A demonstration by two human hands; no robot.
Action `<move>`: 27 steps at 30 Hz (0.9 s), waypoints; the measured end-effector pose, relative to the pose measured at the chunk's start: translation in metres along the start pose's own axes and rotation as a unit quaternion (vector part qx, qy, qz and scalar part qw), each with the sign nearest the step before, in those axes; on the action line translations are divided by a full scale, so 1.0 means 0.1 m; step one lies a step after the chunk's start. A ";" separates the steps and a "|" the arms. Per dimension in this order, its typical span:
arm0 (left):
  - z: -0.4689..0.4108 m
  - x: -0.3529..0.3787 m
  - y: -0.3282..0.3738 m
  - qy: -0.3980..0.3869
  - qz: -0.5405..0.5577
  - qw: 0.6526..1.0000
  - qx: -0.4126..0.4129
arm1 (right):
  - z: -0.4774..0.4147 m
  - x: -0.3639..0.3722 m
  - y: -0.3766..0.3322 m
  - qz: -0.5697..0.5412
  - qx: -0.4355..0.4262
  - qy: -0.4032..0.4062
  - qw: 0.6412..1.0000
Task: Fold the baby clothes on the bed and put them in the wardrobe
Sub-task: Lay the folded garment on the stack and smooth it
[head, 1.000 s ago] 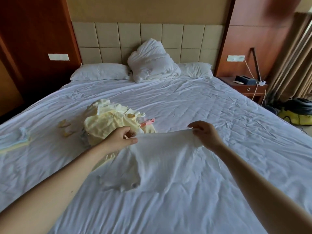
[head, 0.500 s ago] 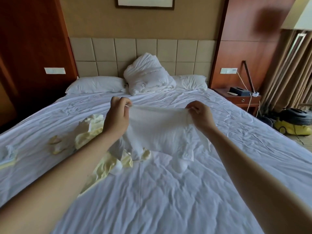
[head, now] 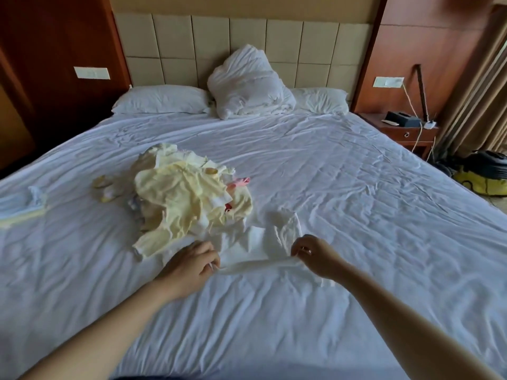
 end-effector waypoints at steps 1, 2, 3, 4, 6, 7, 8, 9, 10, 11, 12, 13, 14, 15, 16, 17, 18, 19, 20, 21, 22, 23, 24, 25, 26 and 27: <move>0.10 0.11 0.00 -0.031 0.011 0.999 -0.013 | 0.08 0.13 0.03 0.019 0.000 -0.034 0.999; 0.19 0.20 0.00 -0.062 0.023 0.997 -0.026 | 0.16 0.24 0.06 0.040 -0.002 -0.060 0.997; 0.26 0.27 0.01 -0.096 0.033 0.994 -0.040 | 0.23 0.31 0.07 0.062 -0.003 -0.079 0.995; 0.33 0.34 0.01 -0.130 0.037 0.990 -0.049 | 0.30 0.35 0.09 0.082 -0.005 -0.092 0.992; 0.45 0.42 0.03 -0.178 0.045 0.981 -0.064 | 0.39 0.42 0.14 0.095 -0.005 -0.126 0.987; 0.51 0.44 0.06 -0.191 0.051 0.978 -0.071 | 0.43 0.45 0.16 0.091 -0.001 -0.145 0.985; 0.55 0.46 0.09 -0.198 0.055 0.976 -0.072 | 0.47 0.47 0.18 0.084 0.006 -0.161 0.983; 0.58 0.47 0.12 -0.206 0.056 0.974 -0.075 | 0.49 0.49 0.19 0.079 0.013 -0.174 0.981; 0.61 0.48 0.16 -0.213 0.059 0.972 -0.076 | 0.52 0.50 0.20 0.078 0.020 -0.186 0.979; 0.62 0.48 0.19 -0.221 0.059 0.970 -0.079 | 0.54 0.52 0.19 0.079 0.024 -0.196 0.977; 0.63 0.47 0.22 -0.230 0.060 0.968 -0.083 | 0.56 0.53 0.18 0.083 0.024 -0.206 0.975; 0.64 0.47 0.23 -0.240 0.064 0.964 -0.091 | 0.57 0.54 0.17 0.090 0.021 -0.218 0.971; 0.64 0.45 0.23 -0.247 0.071 0.961 -0.101 | 0.57 0.55 0.16 0.095 0.017 -0.233 0.968; 0.63 0.43 0.23 -0.247 0.079 0.959 -0.113 | 0.57 0.56 0.15 0.100 0.011 -0.249 0.963; 0.62 0.40 0.23 -0.237 0.086 0.960 -0.125 | 0.55 0.57 0.14 0.100 0.006 -0.259 0.961; 0.60 0.37 0.22 -0.217 0.092 0.962 -0.136 | 0.54 0.56 0.12 0.095 0.003 -0.253 0.963; 0.58 0.33 0.21 -0.188 0.099 0.966 -0.149 | 0.50 0.53 0.09 0.085 0.001 -0.229 0.970; 0.56 0.30 0.19 -0.153 0.102 0.970 -0.160 | 0.46 0.50 0.06 0.077 0.001 -0.192 0.978; 0.53 0.28 0.16 -0.116 0.101 0.973 -0.172 | 0.41 0.46 0.04 0.071 0.009 -0.151 0.986; 0.51 0.26 0.12 -0.082 0.101 0.974 -0.185 | 0.35 0.42 0.03 0.075 0.023 -0.113 0.991; 0.48 0.26 0.08 -0.051 0.104 0.973 -0.198 | 0.29 0.38 0.02 0.084 0.042 -0.077 0.993; 0.44 0.26 0.05 -0.025 0.108 0.971 -0.210 | 0.24 0.36 0.04 0.095 0.060 -0.045 0.993; 0.41 0.26 0.02 -0.007 0.111 0.969 -0.222 | 0.19 0.34 0.07 0.104 0.075 -0.018 0.992; 0.36 0.27 -0.01 0.001 0.107 0.967 -0.232 | 0.15 0.34 0.12 0.113 0.088 -0.002 0.990; 0.31 0.28 -0.03 0.002 0.098 0.966 -0.240 | 0.11 0.34 0.16 0.119 0.103 0.005 0.988; 0.26 0.31 -0.03 -0.007 0.090 0.965 -0.247 | 0.09 0.36 0.20 0.120 0.120 0.003 0.985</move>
Point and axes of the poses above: each hand's wrist, its own z-axis away from the middle knuckle, its own x-axis out of the palm, y = z × x, the point moved 4 cm from there along -z, towards the middle knuckle, and after that the axes turned 6 degrees about -y, right-handed, at the moved point
